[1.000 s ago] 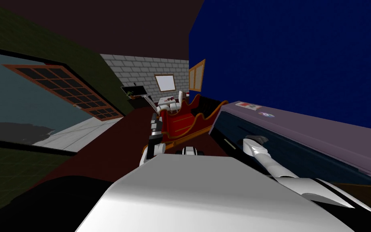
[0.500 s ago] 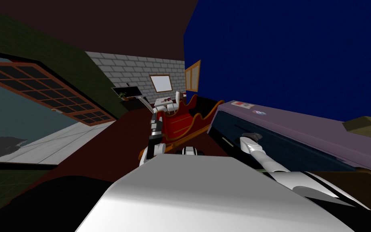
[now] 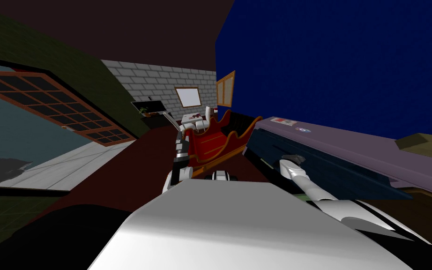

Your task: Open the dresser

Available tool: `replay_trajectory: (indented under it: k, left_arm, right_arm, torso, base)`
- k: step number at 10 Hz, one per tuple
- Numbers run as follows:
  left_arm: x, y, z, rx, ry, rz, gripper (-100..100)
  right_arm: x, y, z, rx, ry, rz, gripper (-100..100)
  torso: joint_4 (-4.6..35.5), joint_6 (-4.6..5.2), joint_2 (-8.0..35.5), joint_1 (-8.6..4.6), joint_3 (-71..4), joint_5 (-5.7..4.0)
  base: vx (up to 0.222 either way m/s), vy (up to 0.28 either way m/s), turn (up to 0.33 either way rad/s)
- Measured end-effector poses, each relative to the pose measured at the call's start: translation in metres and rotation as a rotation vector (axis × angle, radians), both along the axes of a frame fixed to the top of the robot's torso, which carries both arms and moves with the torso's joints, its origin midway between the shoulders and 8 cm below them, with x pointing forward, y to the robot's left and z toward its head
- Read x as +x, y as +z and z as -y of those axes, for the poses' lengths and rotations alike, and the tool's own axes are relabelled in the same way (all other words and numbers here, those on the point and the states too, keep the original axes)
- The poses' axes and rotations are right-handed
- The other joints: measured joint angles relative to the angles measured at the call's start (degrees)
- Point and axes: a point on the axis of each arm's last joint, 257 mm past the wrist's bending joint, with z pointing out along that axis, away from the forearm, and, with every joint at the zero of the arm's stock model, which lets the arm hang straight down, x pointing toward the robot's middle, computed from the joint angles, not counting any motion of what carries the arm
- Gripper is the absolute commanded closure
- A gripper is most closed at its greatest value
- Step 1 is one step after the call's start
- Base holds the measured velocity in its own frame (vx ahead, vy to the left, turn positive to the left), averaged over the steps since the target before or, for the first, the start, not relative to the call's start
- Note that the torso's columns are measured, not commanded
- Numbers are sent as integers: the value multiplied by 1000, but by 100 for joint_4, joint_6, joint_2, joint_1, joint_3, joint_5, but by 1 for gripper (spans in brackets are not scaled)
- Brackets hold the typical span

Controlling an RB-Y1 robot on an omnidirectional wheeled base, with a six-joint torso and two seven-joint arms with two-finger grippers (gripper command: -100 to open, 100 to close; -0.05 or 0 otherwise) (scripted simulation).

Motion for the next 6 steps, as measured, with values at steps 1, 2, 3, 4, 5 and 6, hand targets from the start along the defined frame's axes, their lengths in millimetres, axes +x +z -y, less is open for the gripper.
replay_trajectory:
  k: [1, 2, 3, 4, 5, 6]
  left_arm:
    - [0, 0, 0, 0, 0, 0, 0]
    - [0, 0, 0, 0, 0, 0, 0]
    - [0, 0, 0, 0, 0, 0, 0]
    - [0, 0, 0, 0, 0, 0, 0]
    - [0, 0, 0, 0, 0, 0, 0]
    - [0, 0, 0, 0, 0, 0, 0]
  right_arm:
    - [-3, -3, 0, 2, -3, -7, 100]
    - [-3, 0, 1, -1, -4, -5, 100]
    - [-2, 1, 1, -4, -3, -5, 100]
    - [-2, 2, 1, -5, -2, -4, 100]
    - [0, 0, -1, -5, 3, -6, 100]
    - [2, -2, -3, -4, 8, -7, -100]
  torso:
    - [-2, 30, 6, -25, -1, 3]
    - [-8, 38, 24, -2, 12, -9]
    - [-9, 30, 30, 6, 18, -14]
    - [-9, 15, 26, 21, 17, -16]
    - [-8, -1, 15, 15, 11, -15]
    - [-6, -17, -3, 4, 1, -15]
  base:
    - [-40, 101, -34]
    - [-58, 137, -23]
    - [-73, 197, 14]
    - [-89, 211, -13]
    - [-87, 200, -10]
    - [-51, 130, -48]
